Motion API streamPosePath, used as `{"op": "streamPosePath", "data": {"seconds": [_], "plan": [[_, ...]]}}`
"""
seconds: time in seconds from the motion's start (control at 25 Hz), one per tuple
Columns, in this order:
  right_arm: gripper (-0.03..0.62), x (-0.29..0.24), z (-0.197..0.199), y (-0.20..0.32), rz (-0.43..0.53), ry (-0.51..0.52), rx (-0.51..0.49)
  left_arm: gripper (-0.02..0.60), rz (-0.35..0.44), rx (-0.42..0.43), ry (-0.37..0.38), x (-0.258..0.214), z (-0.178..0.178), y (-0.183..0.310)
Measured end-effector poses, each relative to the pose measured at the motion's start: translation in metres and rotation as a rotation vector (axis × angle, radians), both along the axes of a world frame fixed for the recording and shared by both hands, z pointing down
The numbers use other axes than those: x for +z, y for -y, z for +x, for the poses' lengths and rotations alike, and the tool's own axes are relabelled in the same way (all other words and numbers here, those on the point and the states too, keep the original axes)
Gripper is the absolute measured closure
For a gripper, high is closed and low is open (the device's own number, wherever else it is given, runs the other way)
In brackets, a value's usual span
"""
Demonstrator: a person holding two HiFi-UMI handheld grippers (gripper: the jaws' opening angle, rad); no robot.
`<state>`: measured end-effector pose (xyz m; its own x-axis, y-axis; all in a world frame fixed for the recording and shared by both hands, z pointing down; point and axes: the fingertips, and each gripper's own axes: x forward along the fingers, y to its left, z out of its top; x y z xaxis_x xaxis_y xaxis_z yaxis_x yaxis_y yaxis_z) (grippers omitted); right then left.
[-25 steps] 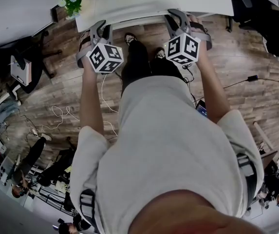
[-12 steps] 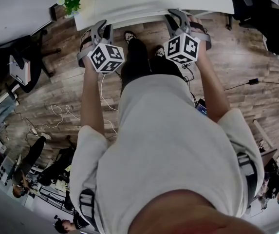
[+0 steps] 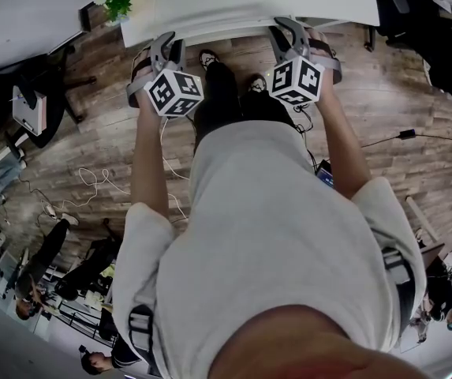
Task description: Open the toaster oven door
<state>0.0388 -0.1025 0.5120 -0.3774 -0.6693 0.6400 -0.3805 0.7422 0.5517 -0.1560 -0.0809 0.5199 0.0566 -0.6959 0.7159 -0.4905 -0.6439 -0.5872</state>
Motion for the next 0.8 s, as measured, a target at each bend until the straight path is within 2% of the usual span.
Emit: {"op": "streamPosePath", "data": {"seconds": [0.56,0.8], "plan": [[0.508,0.013,0.002,-0.006,-0.022,0.003,-0.005,0.494,-0.029,0.006,0.015,0.013,0.002,-0.005],[0.507,0.017,0.000,-0.007,-0.033,0.010,-0.005,0.494,-0.018,0.005,0.023,0.018,0.000,-0.007]]}}
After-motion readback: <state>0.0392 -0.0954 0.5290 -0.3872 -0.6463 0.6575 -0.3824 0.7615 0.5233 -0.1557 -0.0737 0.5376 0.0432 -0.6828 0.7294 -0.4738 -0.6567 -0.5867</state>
